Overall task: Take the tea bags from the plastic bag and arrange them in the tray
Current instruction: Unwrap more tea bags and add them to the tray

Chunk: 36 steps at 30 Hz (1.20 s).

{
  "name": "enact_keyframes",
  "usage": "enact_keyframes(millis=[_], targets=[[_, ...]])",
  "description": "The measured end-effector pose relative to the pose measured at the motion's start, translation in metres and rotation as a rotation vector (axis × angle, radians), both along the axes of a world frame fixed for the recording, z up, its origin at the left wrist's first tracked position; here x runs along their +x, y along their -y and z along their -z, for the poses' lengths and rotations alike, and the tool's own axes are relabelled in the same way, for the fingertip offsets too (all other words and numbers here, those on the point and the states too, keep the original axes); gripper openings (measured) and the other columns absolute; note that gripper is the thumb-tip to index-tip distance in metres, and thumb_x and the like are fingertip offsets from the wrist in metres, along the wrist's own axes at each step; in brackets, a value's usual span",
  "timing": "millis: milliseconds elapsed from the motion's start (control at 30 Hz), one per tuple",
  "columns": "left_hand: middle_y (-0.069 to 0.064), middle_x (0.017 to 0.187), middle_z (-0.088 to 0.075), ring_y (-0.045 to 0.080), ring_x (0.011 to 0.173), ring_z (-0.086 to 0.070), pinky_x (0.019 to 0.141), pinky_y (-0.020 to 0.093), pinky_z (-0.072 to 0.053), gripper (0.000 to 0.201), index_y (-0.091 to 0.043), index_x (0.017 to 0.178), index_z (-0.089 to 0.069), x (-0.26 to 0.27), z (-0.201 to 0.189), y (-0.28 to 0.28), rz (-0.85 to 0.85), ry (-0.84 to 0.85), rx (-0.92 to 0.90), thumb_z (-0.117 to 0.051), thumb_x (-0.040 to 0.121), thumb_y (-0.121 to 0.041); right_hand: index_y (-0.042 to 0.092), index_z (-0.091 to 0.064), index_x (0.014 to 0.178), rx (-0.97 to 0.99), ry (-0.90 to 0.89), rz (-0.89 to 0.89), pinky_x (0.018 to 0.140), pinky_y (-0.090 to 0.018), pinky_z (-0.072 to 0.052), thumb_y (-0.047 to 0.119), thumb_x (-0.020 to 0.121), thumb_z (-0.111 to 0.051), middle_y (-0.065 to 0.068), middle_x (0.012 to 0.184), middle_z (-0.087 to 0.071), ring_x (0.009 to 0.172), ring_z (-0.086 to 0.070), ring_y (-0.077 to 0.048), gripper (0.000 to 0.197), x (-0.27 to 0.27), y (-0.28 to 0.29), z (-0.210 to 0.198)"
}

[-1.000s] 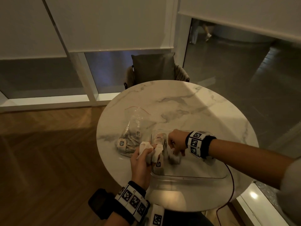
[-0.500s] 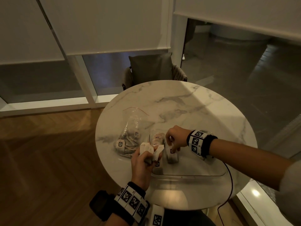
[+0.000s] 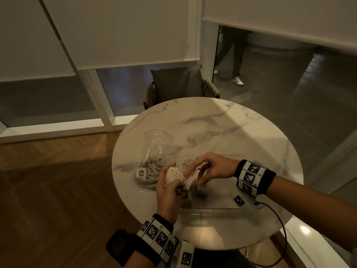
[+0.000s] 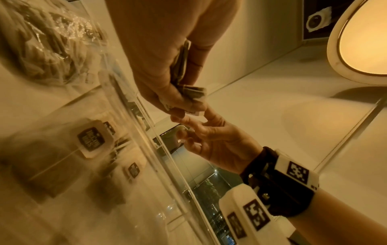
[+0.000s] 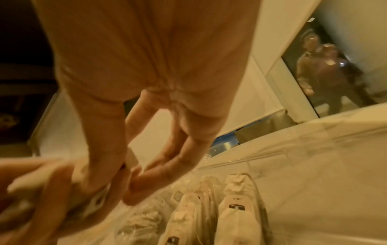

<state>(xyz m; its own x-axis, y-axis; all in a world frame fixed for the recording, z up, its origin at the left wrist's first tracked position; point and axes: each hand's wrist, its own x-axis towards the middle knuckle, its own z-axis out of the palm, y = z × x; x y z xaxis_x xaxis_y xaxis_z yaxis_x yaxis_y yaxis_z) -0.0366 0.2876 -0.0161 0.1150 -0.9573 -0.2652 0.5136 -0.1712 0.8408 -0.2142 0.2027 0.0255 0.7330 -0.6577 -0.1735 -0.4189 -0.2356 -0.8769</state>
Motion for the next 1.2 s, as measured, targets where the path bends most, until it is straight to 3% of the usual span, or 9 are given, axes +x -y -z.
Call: enact_keyframes(millis=[67, 167, 267, 367, 533, 700, 833, 1000, 1200], targets=[[0.007, 0.099, -0.069, 0.024, 0.077, -0.069, 0.068, 0.039, -0.056, 0.053, -0.020, 0.119, -0.059, -0.002, -0.002, -0.001, 0.014, -0.021, -0.020, -0.045, 0.085, 0.017, 0.008, -0.075, 0.104, -0.100, 0.063, 0.070, 0.083, -0.031, -0.056, 0.000, 0.076, -0.079, -0.010, 0.107, -0.068, 0.089, -0.067, -0.013, 0.030, 0.001, -0.002, 0.004], [0.015, 0.111, -0.066, 0.028, 0.086, -0.073, 0.070, 0.038, -0.062, 0.047, -0.019, 0.127, -0.055, -0.005, -0.003, 0.000, 0.027, -0.104, -0.041, -0.044, 0.092, 0.011, 0.000, -0.075, 0.097, -0.120, 0.124, 0.148, 0.086, -0.049, -0.056, 0.010, 0.079, -0.080, -0.019, 0.104, -0.069, 0.092, -0.068, -0.027, 0.021, -0.003, -0.001, 0.003], [0.012, 0.115, -0.065, 0.028, 0.090, -0.073, 0.070, 0.039, -0.061, 0.026, -0.015, 0.122, -0.057, -0.005, 0.000, 0.001, 0.016, -0.090, -0.055, -0.050, 0.099, -0.006, -0.001, -0.073, 0.094, -0.052, 0.131, 0.215, 0.068, -0.036, -0.058, 0.007, 0.084, -0.074, -0.015, 0.089, -0.073, 0.077, -0.067, -0.019, 0.013, -0.009, 0.003, -0.007], [0.014, 0.107, -0.069, 0.028, 0.086, -0.070, 0.068, 0.036, -0.053, 0.014, -0.011, 0.104, -0.063, -0.005, 0.005, 0.004, 0.041, 0.002, -0.071, -0.052, 0.099, -0.017, 0.000, -0.073, 0.093, 0.023, 0.120, 0.236, 0.056, -0.023, -0.055, 0.005, 0.085, -0.072, -0.011, 0.079, -0.073, 0.066, -0.069, -0.016, 0.010, -0.014, 0.004, -0.016], [0.013, 0.099, -0.071, 0.026, 0.082, -0.065, 0.064, 0.031, -0.050, 0.023, -0.008, 0.100, -0.073, -0.008, 0.006, 0.010, 0.085, 0.095, -0.127, -0.061, 0.090, -0.025, 0.002, -0.074, 0.090, 0.009, 0.068, 0.261, 0.049, -0.020, -0.049, 0.008, 0.084, -0.074, -0.016, 0.078, -0.073, 0.057, -0.069, -0.016, 0.008, -0.019, 0.007, -0.021], [0.016, 0.084, -0.070, 0.025, 0.072, -0.059, 0.060, 0.029, -0.045, 0.034, -0.013, 0.098, -0.078, -0.012, 0.014, 0.010, 0.178, 0.190, -0.095, -0.072, 0.077, -0.039, 0.001, -0.075, 0.089, 0.026, 0.018, 0.285, 0.050, -0.021, -0.049, 0.011, 0.082, -0.077, -0.008, 0.067, -0.071, 0.051, -0.064, -0.014, 0.012, -0.018, 0.006, -0.020], [0.018, 0.084, -0.069, 0.015, 0.066, -0.061, 0.055, 0.022, -0.048, 0.036, 0.000, 0.096, -0.074, -0.012, 0.019, 0.009, 0.188, 0.202, -0.129, -0.075, 0.074, -0.029, 0.003, -0.076, 0.089, 0.055, 0.067, 0.320, 0.055, -0.022, -0.053, 0.009, 0.080, -0.078, -0.004, 0.070, -0.073, 0.055, -0.065, -0.014, 0.012, -0.015, 0.000, -0.020], [0.014, 0.077, -0.067, 0.010, 0.058, -0.059, 0.052, 0.019, -0.047, 0.016, 0.004, 0.095, -0.072, -0.012, 0.023, 0.012, 0.095, 0.133, -0.134, -0.066, 0.090, -0.011, -0.001, -0.076, 0.089, 0.030, 0.185, 0.450, 0.068, -0.025, -0.058, 0.002, 0.072, -0.082, -0.011, 0.078, -0.075, 0.068, -0.070, -0.016, 0.018, -0.008, -0.010, -0.014], [0.012, 0.080, -0.067, 0.012, 0.065, -0.062, 0.056, 0.022, -0.051, 0.023, 0.012, 0.099, -0.067, -0.014, 0.029, 0.017, 0.017, 0.082, -0.118, -0.065, 0.089, -0.010, 0.000, -0.076, 0.080, -0.040, 0.138, 0.439, 0.063, -0.028, -0.057, 0.006, 0.074, -0.083, -0.015, 0.074, -0.074, 0.061, -0.069, -0.018, 0.011, 0.000, -0.021, -0.007]])
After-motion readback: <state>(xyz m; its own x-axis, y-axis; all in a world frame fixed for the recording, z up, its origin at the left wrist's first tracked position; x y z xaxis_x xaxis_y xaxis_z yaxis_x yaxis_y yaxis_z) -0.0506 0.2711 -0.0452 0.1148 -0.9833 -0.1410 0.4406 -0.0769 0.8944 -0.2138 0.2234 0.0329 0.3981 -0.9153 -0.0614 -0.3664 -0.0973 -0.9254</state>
